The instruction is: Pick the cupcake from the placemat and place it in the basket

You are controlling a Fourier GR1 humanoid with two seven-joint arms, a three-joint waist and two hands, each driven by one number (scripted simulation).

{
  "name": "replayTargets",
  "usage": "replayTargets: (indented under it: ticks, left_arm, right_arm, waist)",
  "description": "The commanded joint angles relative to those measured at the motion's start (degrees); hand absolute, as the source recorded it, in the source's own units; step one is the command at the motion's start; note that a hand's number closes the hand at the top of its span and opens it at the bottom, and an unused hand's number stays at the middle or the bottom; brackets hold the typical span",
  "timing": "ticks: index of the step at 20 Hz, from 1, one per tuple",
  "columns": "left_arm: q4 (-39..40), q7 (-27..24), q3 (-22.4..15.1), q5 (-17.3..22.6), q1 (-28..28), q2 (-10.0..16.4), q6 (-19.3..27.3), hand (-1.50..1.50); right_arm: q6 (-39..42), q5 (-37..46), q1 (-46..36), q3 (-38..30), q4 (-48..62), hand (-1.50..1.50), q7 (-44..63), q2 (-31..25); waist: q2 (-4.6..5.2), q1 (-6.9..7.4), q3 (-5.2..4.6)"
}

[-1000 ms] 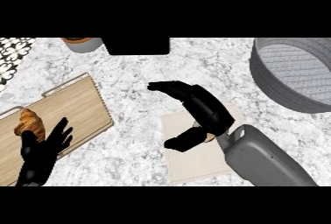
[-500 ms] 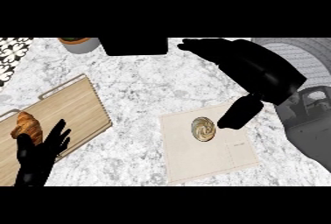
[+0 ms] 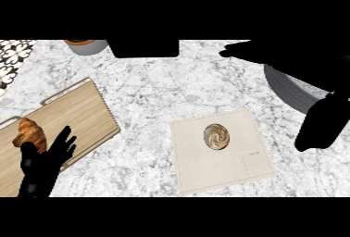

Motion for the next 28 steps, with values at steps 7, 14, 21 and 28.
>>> replayTargets:
  ticks: [7,14,21,28]
  left_arm:
    - [5.96,1.32,-1.87,-0.94,-1.88,-3.73,-1.58,0.0]
    - [3.83,1.55,-1.24,-1.4,0.26,-2.86,-3.25,0.0]
    - [2.54,4.97,-2.49,-2.14,-1.6,-5.21,-2.06,0.0]
    - [4.46,1.42,-0.92,-3.07,0.46,-5.0,-3.36,0.0]
  right_arm:
    - [4.15,0.6,5.01,-2.64,-1.06,-1.5,-0.13,1.33]
    - [0.3,7.45,10.97,-1.95,-2.2,-1.5,-1.37,6.4]
    - [-4.43,15.89,15.2,3.11,-3.23,-1.5,-1.53,12.98]
    - [-8.62,27.9,24.22,8.36,-0.53,-1.5,-9.36,12.63]
  waist:
    - [1.01,0.62,-0.75]
    - [1.04,1.17,-0.71]
    - [1.05,1.07,-0.71]
    - [0.98,0.69,-0.69]
